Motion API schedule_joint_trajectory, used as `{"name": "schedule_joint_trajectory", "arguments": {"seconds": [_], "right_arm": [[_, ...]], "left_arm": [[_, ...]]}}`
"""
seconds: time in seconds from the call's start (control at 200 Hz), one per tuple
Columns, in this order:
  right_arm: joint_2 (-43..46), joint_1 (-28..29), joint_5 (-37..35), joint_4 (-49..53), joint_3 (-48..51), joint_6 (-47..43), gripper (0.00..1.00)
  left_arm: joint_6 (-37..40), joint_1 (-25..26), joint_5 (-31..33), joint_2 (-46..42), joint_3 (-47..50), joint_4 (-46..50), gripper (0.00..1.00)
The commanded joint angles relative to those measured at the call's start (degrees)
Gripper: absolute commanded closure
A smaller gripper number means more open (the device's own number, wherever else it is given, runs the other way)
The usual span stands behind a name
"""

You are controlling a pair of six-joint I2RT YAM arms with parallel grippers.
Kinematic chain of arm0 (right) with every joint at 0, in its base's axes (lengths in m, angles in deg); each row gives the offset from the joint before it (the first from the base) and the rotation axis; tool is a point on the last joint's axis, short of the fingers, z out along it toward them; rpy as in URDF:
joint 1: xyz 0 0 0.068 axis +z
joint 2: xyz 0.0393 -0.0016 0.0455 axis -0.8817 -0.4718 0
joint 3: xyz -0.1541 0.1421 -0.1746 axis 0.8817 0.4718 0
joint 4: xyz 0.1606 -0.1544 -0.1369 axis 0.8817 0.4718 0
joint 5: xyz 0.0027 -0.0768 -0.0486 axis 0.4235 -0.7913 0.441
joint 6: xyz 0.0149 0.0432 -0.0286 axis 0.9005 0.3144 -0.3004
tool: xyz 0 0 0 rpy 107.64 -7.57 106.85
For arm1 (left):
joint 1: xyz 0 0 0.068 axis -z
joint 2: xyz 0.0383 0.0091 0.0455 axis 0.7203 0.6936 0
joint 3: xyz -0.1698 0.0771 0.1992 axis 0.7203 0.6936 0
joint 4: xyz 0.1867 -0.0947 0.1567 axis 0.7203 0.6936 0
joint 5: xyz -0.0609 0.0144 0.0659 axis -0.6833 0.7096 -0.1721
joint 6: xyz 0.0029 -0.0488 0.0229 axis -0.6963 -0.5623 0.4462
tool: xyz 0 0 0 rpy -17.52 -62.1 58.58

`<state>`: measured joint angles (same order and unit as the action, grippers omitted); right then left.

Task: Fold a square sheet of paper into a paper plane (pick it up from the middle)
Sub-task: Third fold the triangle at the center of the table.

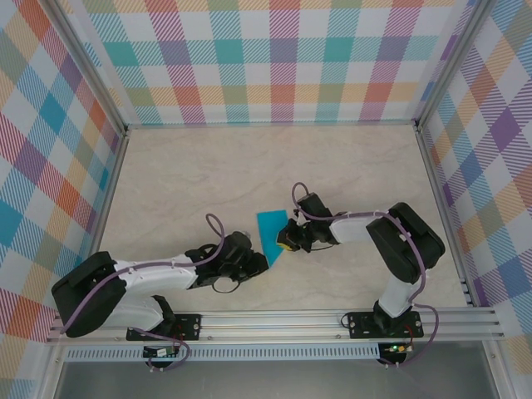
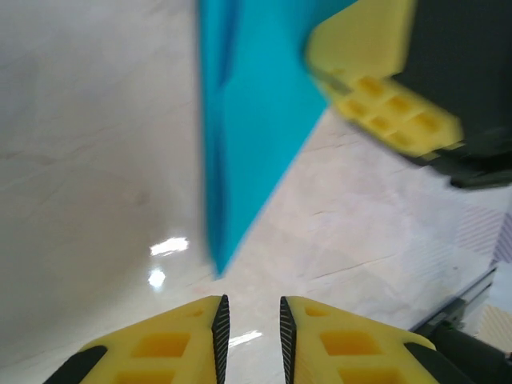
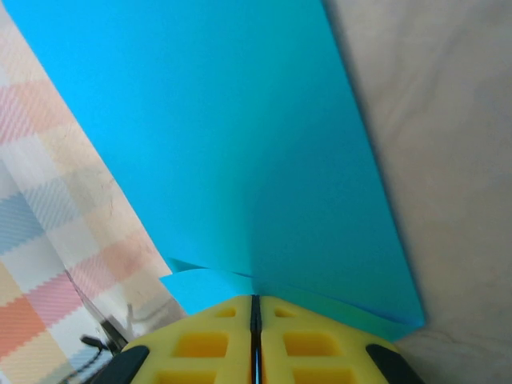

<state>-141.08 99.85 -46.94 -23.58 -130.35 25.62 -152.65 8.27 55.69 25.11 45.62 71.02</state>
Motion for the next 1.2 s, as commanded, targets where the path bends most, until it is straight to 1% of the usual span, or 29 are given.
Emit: {"name": "schedule_joint_trajectory", "arguments": {"seconds": [0.0,0.07,0.14,0.255,0.335,0.47,0.62,0.835,0.93,1.03,1.195], "right_arm": [[-0.37,3.74,-7.43,3.31,3.42,9.65,0.90],[0.54,5.01,-9.70,3.51,3.85,11.59,0.90],[1.15,5.59,-11.15,3.47,4.25,12.33,0.89],[1.07,5.60,-10.62,3.79,3.73,11.43,0.89],[0.86,5.60,-10.34,3.83,3.73,11.07,0.89],[0.78,5.57,-10.35,4.48,3.66,10.49,0.89],[0.73,5.60,-10.47,5.44,3.36,10.00,0.89],[0.62,5.60,-10.69,6.33,3.12,9.67,0.89],[0.49,5.60,-10.94,7.28,2.54,9.24,0.88],[0.11,5.60,-11.27,8.80,1.60,8.68,0.88],[-0.32,5.60,-11.29,9.13,1.21,8.73,0.88]], "left_arm": [[0.54,-0.81,1.17,0.89,-3.11,-0.49,0.75],[-1.06,-0.82,0.76,2.16,-3.04,-4.01,0.75],[-2.76,-0.82,1.28,3.62,-2.81,-5.40,0.76],[-5.84,-0.91,4.07,4.90,-0.25,-10.21,0.76],[-7.16,-1.30,4.63,5.80,1.04,-14.11,0.76],[-7.31,-1.33,3.80,8.10,0.75,-17.34,0.76],[-7.90,-1.37,2.40,10.99,0.52,-18.48,0.76],[-11.03,-1.33,1.67,13.68,2.90,-15.13,0.76],[-11.32,-1.26,0.71,13.57,3.81,-11.65,0.77],[-12.38,-0.77,0.94,11.66,6.28,-10.62,0.77],[-11.36,-0.60,1.84,6.48,8.32,-4.46,0.76]]}}
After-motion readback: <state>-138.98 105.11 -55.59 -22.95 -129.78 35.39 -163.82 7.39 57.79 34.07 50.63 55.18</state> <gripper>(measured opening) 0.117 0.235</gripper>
